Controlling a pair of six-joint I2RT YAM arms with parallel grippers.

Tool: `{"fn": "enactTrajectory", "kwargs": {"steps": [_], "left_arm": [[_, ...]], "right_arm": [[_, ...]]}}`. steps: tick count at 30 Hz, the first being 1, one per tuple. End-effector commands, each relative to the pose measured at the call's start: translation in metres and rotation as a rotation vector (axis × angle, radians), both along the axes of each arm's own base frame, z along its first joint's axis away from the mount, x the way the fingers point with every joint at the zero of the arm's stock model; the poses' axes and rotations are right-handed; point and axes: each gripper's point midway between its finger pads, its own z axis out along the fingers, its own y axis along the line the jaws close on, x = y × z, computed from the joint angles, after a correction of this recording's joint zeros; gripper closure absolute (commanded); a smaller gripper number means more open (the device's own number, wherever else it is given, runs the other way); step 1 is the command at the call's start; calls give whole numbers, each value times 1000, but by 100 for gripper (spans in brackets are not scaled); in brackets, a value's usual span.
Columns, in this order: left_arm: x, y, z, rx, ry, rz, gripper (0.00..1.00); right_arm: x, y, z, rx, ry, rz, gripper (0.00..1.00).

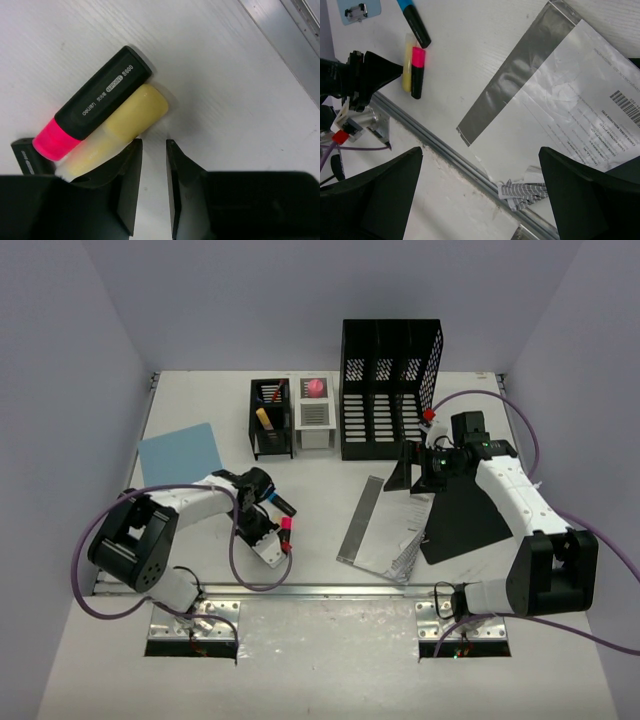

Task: Organize the desk

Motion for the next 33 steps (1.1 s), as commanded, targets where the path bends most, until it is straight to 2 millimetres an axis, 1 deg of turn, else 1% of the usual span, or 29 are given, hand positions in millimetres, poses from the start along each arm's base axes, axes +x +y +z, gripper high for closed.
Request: {"fn": "enactTrajectory", "kwargs": {"steps": [1, 3, 5, 6, 7, 8, 9, 10, 11, 12, 15, 17, 19, 20, 21, 22, 23, 24, 26, 27, 28, 29, 31, 33], "left_arm": [[2, -30, 7, -84, 10, -35, 76], [2, -43, 10, -108, 18, -51, 76], [3, -52, 8, -124, 31, -40, 75], [3, -61, 10, -143, 33, -47, 75], [4, -67, 7, -148, 40, -32, 75], [9, -73, 9, -160, 34, -21, 74], [7, -79, 5, -164, 53, -16, 74], [15, -87, 7, -177, 43, 6, 74], [17, -92, 8, -189, 51, 18, 74], [21, -96, 4, -194, 61, 40, 74], [35, -107, 6, -223, 42, 63, 74], [38, -112, 11, -242, 35, 60, 74], [33, -111, 18, -239, 62, 59, 74], [33, -113, 28, -253, 56, 55, 74], [29, -112, 32, -248, 65, 55, 74], [30, -112, 38, -256, 56, 58, 74], [30, -113, 49, -275, 39, 64, 74], [31, -114, 55, -285, 33, 70, 73], [36, -120, 71, -308, 14, 89, 73], [37, -122, 73, -302, 28, 125, 73], [43, -126, 78, -303, 18, 136, 72], [45, -126, 73, -277, 23, 145, 72], [53, -131, 74, -264, 21, 178, 71], [57, -133, 67, -237, 27, 203, 70]], "right_arm": [[8, 1, 8, 5, -44, 8, 1], [8, 1, 8, 4, -46, 7, 1], [8, 1, 8, 1, -45, 7, 1], [8, 0, 7, -2, -46, 5, 1], [7, 0, 7, -3, -44, 6, 1], [8, 0, 7, -3, -45, 6, 1], [7, 0, 6, -3, -44, 6, 1], [7, 0, 6, -6, -43, 7, 1], [7, 0, 5, -7, -43, 5, 1], [7, -1, 6, -9, -46, 5, 1], [6, -2, 5, -15, -50, 8, 1], [6, -2, 5, -18, -50, 9, 1], [5, -2, 6, -21, -53, 13, 1], [4, -2, 6, -20, -55, 14, 1], [4, -3, 6, -22, -56, 15, 1], [4, -2, 6, -21, -58, 15, 1], [3, -2, 6, -19, -57, 15, 1], [3, -2, 4, -17, -54, 15, 1], [3, -1, 4, -8, -49, 16, 1], [3, 0, 4, -3, -50, 13, 1], [4, 1, 4, 2, -45, 11, 1], [4, 2, 4, 9, -40, 13, 1], [6, 3, 7, 16, -42, 11, 1], [6, 3, 8, 14, -46, 11, 1]]}}
